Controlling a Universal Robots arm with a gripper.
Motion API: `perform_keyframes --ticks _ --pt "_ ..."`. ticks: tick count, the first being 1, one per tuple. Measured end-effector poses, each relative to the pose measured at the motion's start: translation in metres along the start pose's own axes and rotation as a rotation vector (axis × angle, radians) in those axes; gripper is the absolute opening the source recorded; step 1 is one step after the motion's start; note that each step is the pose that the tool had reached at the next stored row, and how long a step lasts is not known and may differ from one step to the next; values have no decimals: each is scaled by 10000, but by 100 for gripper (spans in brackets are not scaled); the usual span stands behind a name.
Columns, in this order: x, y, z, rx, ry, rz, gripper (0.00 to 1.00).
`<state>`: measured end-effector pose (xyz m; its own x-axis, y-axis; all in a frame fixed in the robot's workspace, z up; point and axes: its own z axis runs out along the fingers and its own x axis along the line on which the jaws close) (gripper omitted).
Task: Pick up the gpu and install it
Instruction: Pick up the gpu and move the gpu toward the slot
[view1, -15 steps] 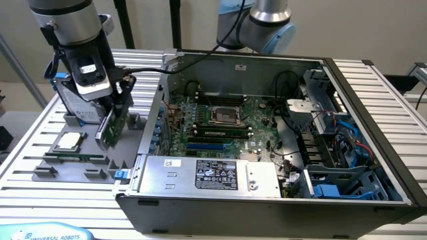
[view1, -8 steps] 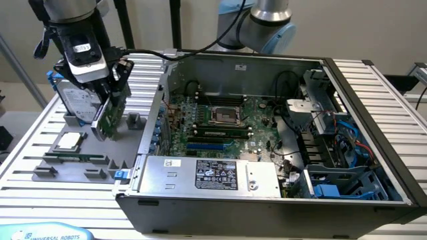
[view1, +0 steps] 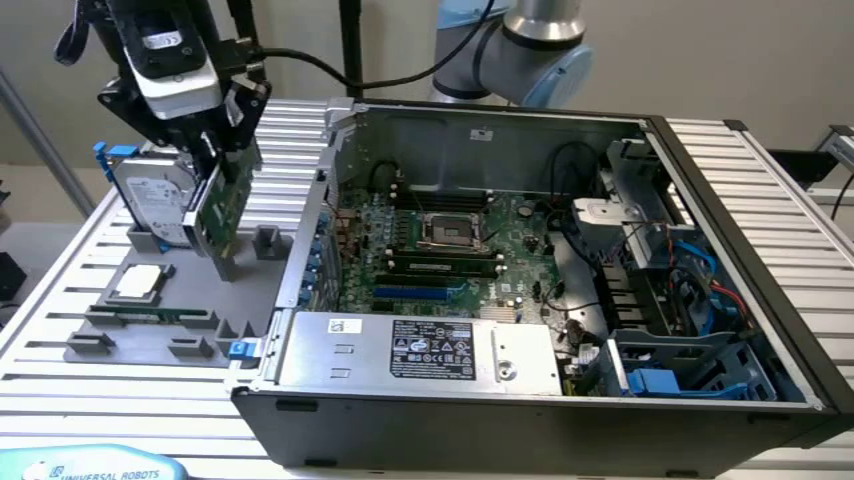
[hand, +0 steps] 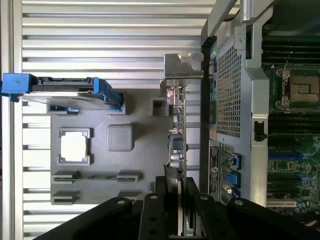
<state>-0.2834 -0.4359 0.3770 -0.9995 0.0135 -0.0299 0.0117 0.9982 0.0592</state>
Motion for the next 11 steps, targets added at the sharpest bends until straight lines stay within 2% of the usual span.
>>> perform_keyframes --ticks 5,11 --pt "-163 5 -226 -64 27 -72 27" --pt "-438 16 -477 -73 98 -74 27"
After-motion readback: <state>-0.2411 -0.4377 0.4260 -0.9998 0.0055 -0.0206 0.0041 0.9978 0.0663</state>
